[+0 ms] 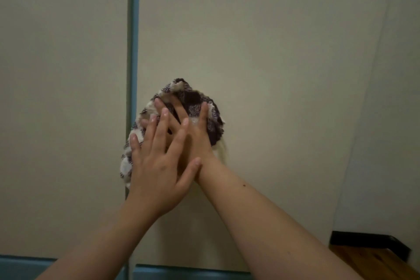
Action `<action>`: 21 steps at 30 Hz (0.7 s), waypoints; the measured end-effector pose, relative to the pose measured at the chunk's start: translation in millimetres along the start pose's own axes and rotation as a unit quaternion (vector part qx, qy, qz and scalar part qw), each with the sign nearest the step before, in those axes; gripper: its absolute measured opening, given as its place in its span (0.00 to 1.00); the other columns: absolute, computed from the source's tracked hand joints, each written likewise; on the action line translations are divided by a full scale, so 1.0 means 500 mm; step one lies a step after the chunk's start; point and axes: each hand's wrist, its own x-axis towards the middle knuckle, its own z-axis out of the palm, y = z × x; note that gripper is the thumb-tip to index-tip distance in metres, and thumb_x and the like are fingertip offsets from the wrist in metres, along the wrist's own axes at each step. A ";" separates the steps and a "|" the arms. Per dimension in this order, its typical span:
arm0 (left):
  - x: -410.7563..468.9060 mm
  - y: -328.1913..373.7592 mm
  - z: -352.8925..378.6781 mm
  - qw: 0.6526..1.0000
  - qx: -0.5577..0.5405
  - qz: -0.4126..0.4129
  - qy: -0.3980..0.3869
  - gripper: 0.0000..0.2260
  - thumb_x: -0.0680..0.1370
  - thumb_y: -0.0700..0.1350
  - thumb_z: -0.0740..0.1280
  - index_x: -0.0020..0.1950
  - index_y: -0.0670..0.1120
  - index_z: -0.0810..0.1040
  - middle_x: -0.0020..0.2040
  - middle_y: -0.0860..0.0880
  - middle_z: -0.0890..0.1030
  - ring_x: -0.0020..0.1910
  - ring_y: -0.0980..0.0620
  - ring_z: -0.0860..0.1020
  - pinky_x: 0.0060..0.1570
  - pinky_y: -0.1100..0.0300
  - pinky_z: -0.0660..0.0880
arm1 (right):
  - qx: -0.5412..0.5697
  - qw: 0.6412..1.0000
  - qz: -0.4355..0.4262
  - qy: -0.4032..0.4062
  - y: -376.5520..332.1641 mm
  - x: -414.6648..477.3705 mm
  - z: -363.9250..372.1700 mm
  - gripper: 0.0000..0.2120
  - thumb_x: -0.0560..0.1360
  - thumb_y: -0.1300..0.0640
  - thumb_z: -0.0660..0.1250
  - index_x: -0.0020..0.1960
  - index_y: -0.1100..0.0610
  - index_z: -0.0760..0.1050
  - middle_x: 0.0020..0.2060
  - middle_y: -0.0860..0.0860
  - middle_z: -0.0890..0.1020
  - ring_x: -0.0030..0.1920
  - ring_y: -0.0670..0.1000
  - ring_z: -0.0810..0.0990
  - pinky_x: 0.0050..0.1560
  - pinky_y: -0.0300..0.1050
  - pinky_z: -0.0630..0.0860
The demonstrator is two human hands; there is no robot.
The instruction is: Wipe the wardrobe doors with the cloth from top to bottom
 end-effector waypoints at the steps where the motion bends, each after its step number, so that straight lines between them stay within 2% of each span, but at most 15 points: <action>1: 0.005 0.003 0.001 1.000 0.004 -0.002 0.002 0.29 0.74 0.60 0.54 0.73 0.53 0.58 0.76 0.43 0.55 0.74 0.46 0.49 0.67 0.38 0.46 | 0.010 1.000 0.012 0.025 0.015 0.000 0.004 0.28 0.76 0.43 0.44 0.75 0.44 0.51 0.77 0.52 0.48 0.75 0.58 0.42 0.59 0.78 0.34; 4: 0.018 0.015 0.007 1.000 0.023 0.012 0.005 0.29 0.74 0.60 0.55 0.73 0.51 0.60 0.75 0.42 0.57 0.73 0.44 0.51 0.66 0.38 0.48 | 0.067 0.985 0.089 0.131 0.070 -0.011 0.016 0.28 0.72 0.40 0.54 0.71 0.43 0.63 0.73 0.51 0.62 0.74 0.55 0.54 0.64 0.74 0.39; 7: 0.029 0.025 0.013 0.999 0.035 0.023 0.013 0.28 0.74 0.60 0.54 0.72 0.51 0.60 0.74 0.41 0.60 0.73 0.43 0.53 0.64 0.35 0.51 | 0.065 0.969 0.155 0.182 0.146 -0.038 0.015 0.32 0.67 0.37 0.59 0.70 0.43 0.66 0.72 0.53 0.65 0.73 0.56 0.57 0.65 0.73 0.43; 12: 0.039 0.048 0.021 0.998 0.042 0.044 0.013 0.28 0.75 0.60 0.54 0.73 0.50 0.61 0.74 0.40 0.58 0.73 0.42 0.52 0.63 0.35 0.50 | 0.053 0.940 0.294 0.162 0.283 -0.129 0.020 0.39 0.63 0.35 0.58 0.73 0.45 0.60 0.74 0.55 0.61 0.73 0.57 0.53 0.63 0.75 0.43; 17: 0.047 0.048 0.025 0.999 0.032 0.020 0.004 0.29 0.74 0.60 0.53 0.73 0.51 0.57 0.75 0.39 0.54 0.72 0.34 0.52 0.63 0.35 0.48 | 0.091 0.870 0.466 0.132 0.355 -0.212 0.023 0.41 0.63 0.36 0.53 0.74 0.44 0.48 0.76 0.54 0.51 0.75 0.62 0.45 0.64 0.77 0.42; 21: 0.056 0.036 0.025 1.000 0.015 0.008 -0.007 0.30 0.75 0.61 0.52 0.74 0.53 0.53 0.76 0.42 0.48 0.74 0.38 0.49 0.66 0.37 0.47 | 0.111 0.850 0.495 0.139 0.352 -0.208 0.022 0.41 0.65 0.37 0.52 0.75 0.45 0.47 0.76 0.54 0.49 0.75 0.62 0.44 0.65 0.74 0.40</action>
